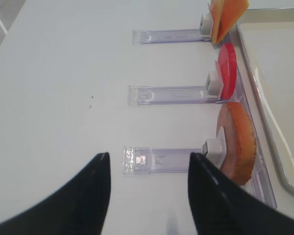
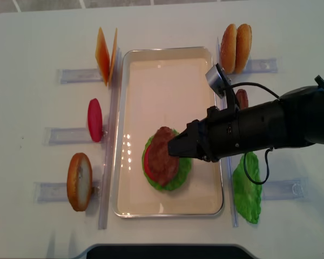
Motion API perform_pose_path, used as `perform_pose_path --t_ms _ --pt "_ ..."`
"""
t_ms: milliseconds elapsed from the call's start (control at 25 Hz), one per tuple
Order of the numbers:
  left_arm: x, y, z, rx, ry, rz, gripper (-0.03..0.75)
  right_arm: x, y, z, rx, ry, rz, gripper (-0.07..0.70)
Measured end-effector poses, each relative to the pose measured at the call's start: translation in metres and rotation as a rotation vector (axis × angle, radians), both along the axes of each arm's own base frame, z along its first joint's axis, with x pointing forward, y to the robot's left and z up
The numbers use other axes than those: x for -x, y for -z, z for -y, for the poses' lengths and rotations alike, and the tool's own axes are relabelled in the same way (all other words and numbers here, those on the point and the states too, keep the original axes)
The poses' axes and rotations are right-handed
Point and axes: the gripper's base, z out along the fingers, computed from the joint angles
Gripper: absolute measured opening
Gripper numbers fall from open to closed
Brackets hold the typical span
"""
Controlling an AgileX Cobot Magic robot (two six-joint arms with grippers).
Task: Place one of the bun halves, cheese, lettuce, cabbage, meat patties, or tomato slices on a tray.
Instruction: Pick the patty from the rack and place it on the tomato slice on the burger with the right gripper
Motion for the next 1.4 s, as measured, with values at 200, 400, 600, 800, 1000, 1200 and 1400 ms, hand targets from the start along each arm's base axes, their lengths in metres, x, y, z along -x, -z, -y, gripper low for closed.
perform_pose_path --t_ms 200,400,600,800,1000,1200,1400 --pt "0.000 0.000 0.000 0.000 0.000 0.000 0.391 -0.002 0.008 -0.003 -0.003 -0.014 -0.030 0.172" --pt "0.000 0.000 0.000 0.001 0.000 0.000 0.391 -0.009 -0.002 -0.010 -0.032 -0.027 0.009 0.172" --pt "0.000 0.000 0.000 0.001 0.000 0.000 0.391 -0.010 0.003 -0.017 -0.046 -0.052 -0.012 0.172" --pt "0.000 0.000 0.000 0.001 0.000 0.000 0.391 -0.011 0.010 -0.017 -0.036 -0.052 -0.030 0.172" --pt "0.000 0.000 0.000 0.001 0.000 0.000 0.391 -0.015 0.009 -0.014 -0.038 -0.042 -0.021 0.172" --pt "0.000 0.000 0.000 0.001 0.000 0.000 0.391 -0.017 0.014 -0.012 -0.032 -0.039 -0.024 0.172" --pt "0.000 0.000 0.000 0.001 0.000 0.000 0.391 -0.017 0.016 -0.012 -0.028 -0.042 -0.027 0.172"
